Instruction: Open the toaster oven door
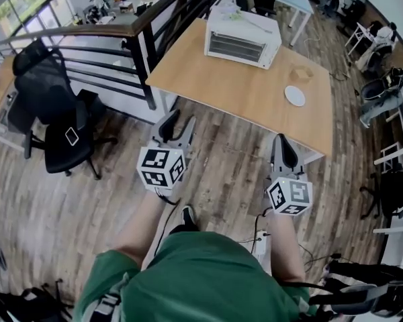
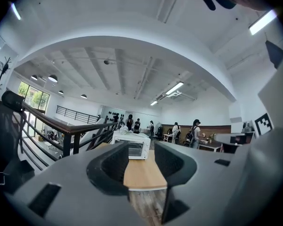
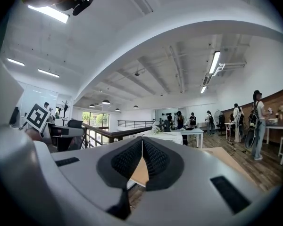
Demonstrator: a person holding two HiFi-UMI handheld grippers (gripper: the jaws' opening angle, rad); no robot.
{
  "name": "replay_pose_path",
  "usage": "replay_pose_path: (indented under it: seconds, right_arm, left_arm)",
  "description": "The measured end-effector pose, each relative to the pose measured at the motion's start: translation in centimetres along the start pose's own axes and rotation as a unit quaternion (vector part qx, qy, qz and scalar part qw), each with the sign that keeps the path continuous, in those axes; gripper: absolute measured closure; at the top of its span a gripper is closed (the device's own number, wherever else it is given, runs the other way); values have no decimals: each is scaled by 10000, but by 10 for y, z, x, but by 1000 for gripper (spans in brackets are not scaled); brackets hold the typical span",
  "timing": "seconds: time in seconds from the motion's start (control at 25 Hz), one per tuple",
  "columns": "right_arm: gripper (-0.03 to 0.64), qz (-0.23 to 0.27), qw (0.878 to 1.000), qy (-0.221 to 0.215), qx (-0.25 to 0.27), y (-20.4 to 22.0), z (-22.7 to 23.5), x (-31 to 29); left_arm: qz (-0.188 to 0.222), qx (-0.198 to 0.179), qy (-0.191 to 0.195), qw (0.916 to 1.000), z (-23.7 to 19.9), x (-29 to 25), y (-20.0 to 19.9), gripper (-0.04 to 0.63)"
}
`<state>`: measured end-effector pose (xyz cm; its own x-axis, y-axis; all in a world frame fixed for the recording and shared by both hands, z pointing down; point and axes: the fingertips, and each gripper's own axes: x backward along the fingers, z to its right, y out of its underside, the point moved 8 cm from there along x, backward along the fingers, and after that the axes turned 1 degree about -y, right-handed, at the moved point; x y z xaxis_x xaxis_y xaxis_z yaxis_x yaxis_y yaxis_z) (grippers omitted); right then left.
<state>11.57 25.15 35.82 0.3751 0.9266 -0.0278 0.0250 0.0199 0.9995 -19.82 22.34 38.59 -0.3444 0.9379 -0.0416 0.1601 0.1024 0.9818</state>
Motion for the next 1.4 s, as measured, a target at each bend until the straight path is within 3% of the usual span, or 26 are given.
replay_pose_path:
  seconds: [0.32,0.56,0.88,1.12,1.4]
  right_arm:
    - [592,-226,9997,96,63,5,-24,-39]
    - [592,-271,9995,15,134,4,-23,-55]
    - [592,-216,9992,-301,-124,14,-9,-112]
    - [592,-53,9969,-760,-211,8,25,-169]
    - [592,100,9950,-950,-302,-1,96,-224]
  left_arm:
    - [-123,258,6,9996,-56,-14,10,413]
    - [-149,402,-18,9991,-69,-27,12,413]
    - [-97,232,-414,9988,-92,-45,1,413]
    - [7,95,-711,9974,-88,-91,-16,413]
    - [66,-38,-810,9967,-57,-167,-28,413]
